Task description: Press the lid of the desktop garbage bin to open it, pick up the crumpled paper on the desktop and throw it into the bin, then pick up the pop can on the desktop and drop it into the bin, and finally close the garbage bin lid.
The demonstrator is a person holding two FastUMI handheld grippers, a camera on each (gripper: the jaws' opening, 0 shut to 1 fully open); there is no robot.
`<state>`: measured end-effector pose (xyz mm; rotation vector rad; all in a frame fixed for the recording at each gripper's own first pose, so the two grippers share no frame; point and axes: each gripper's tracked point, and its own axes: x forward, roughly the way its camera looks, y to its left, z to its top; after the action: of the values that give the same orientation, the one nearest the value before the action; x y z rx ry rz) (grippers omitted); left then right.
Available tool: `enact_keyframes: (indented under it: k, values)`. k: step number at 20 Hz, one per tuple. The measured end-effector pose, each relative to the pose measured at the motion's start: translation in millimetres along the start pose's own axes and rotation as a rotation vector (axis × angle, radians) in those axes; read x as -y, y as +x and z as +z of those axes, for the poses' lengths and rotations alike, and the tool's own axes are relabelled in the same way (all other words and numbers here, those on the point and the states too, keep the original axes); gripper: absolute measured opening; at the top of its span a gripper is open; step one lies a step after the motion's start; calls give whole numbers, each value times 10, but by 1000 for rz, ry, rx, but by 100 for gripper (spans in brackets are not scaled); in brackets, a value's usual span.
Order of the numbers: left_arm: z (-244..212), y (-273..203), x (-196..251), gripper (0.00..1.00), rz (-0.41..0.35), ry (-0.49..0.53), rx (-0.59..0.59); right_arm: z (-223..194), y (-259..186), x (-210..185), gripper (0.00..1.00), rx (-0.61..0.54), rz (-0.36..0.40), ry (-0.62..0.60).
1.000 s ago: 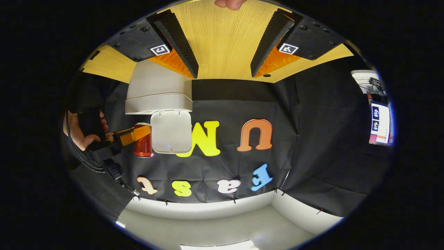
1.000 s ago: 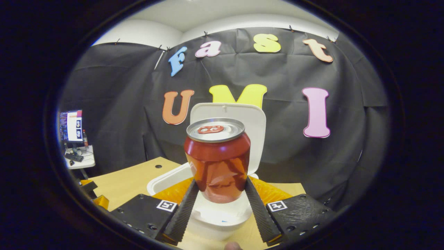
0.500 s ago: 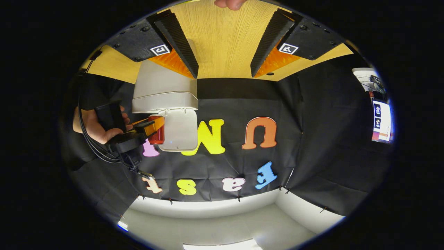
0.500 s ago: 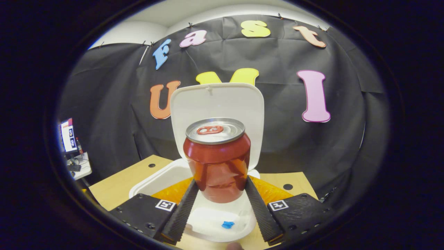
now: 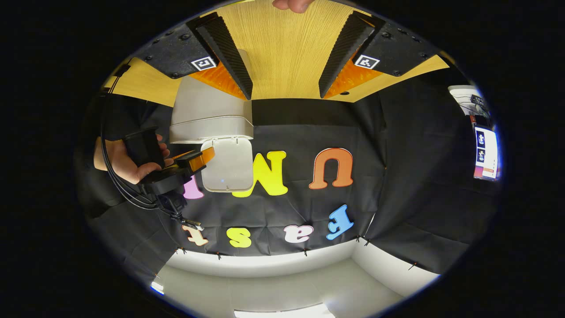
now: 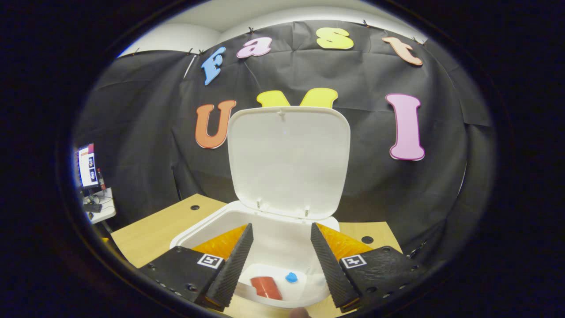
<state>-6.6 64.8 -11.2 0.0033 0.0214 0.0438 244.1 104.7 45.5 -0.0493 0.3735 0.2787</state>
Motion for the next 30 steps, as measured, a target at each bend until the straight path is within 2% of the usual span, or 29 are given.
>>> enact_keyframes:
  k: [6, 10, 15, 18, 20, 21, 22, 23, 24, 25, 26, 30]
  values:
    - [-12, -2, -21, 97, 0, -11, -4, 146, -103, -83, 81, 29, 0, -13]
    - [-11, 5, -54, 97, 5, -8, -7, 389, -211, -122, 81, 64, 2, -28]
    - [8, -18, -105, 97, 11, -29, 0, 874, -272, 23, 82, 141, -38, -15]
    - [12, -8, -174, 97, 17, -44, -1, 1171, -269, 88, 73, 204, -75, -35]
    - [22, -24, -214, 98, 23, -45, 2, 1412, -265, 86, 82, 265, -85, -55]
    - [33, -13, -232, 98, 25, -45, 1, 1551, -260, 84, 78, 300, -89, -69]
    - [17, -14, -242, 98, 28, -47, 2, 1672, -240, 72, 77, 326, -88, -79]
    - [15, -18, -262, 98, 30, -48, 0, 1771, -202, 61, 82, 342, -84, -73]
    - [13, -14, -271, 97, 35, -45, 0, 1840, -151, 52, 77, 344, -75, -60]
    - [11, 1, -294, 97, 41, -37, -4, 1921, -91, 59, 77, 343, -75, -38]
    - [-16, 5, -316, 97, 46, -32, -9, 1987, 0, 97, 82, 338, -84, -27]
    - [-29, -15, -335, 98, 39, -60, -12, 2107, 350, 132, 82, 289, -101, -13]
